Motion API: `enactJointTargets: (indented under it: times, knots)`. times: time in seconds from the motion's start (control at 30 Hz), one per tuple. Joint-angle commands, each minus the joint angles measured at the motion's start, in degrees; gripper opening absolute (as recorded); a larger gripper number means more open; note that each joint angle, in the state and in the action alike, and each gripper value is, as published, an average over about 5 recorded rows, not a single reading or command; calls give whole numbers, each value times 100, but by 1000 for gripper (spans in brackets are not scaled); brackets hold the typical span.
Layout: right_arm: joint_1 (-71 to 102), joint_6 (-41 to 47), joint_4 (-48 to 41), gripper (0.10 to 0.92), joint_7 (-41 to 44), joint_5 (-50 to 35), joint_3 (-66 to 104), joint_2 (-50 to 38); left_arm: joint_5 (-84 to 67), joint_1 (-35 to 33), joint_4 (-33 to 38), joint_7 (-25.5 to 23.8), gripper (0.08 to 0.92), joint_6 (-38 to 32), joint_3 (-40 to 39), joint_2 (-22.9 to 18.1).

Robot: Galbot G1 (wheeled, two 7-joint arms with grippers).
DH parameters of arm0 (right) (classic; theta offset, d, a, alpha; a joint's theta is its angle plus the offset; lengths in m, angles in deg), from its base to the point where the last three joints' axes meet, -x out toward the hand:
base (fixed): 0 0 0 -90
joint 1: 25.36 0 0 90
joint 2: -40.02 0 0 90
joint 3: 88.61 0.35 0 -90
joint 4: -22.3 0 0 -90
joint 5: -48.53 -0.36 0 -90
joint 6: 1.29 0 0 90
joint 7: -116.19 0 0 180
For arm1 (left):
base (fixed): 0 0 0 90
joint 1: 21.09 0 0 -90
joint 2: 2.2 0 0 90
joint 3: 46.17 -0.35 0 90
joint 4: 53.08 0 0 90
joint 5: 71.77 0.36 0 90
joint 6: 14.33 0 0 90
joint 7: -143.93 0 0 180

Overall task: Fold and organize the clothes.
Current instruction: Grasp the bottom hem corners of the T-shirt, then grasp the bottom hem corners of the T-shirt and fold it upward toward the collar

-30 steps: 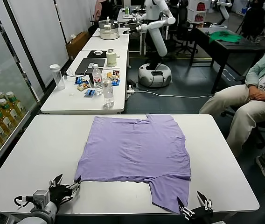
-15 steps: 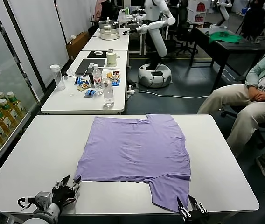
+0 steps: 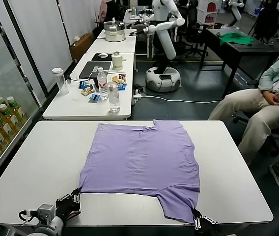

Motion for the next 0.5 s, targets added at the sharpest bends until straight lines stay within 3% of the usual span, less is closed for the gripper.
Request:
enactJointTargets:
  times: [0.03, 0.3, 0.5]
  knots:
    - [816, -31, 809, 113, 65, 12, 629, -205, 206, -1315, 896, 303, 87, -241, 134, 138]
    - [1463, -37, 1251, 113, 88, 124, 950, -237, 158, -2034, 1084, 555, 87, -443, 427, 314]
    - [596, 89, 1219, 113, 5, 16, 766, -202, -110, -1408, 753, 438, 87, -426, 696, 394]
